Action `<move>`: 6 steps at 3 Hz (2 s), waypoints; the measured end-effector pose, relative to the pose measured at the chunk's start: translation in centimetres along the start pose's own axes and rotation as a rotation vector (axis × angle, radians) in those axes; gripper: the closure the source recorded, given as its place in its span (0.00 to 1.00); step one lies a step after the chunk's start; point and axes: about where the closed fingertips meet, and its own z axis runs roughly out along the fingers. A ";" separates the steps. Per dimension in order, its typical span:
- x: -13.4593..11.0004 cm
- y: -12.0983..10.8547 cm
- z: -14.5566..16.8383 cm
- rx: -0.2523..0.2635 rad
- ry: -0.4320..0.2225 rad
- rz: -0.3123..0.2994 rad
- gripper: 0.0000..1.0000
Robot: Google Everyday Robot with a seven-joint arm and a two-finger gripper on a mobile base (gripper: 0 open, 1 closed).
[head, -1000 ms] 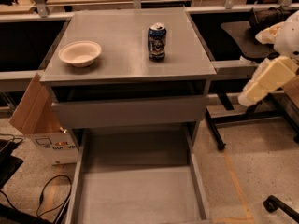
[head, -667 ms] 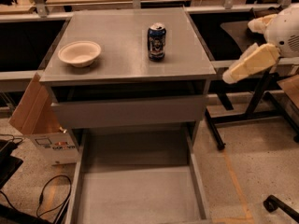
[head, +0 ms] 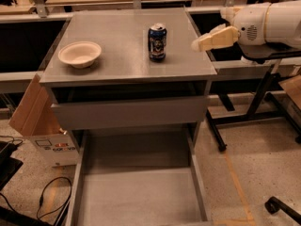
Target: Place pepsi can into middle drawer
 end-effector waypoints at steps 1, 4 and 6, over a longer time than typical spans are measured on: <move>1.1 -0.3 1.8 0.013 0.007 -0.002 0.00; 4.0 -3.7 14.3 0.010 -0.052 0.045 0.00; 4.3 -3.8 19.2 -0.015 -0.127 0.098 0.18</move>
Offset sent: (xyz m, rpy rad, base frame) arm 0.0940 0.0553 -0.0731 0.0002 -0.0007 -0.0334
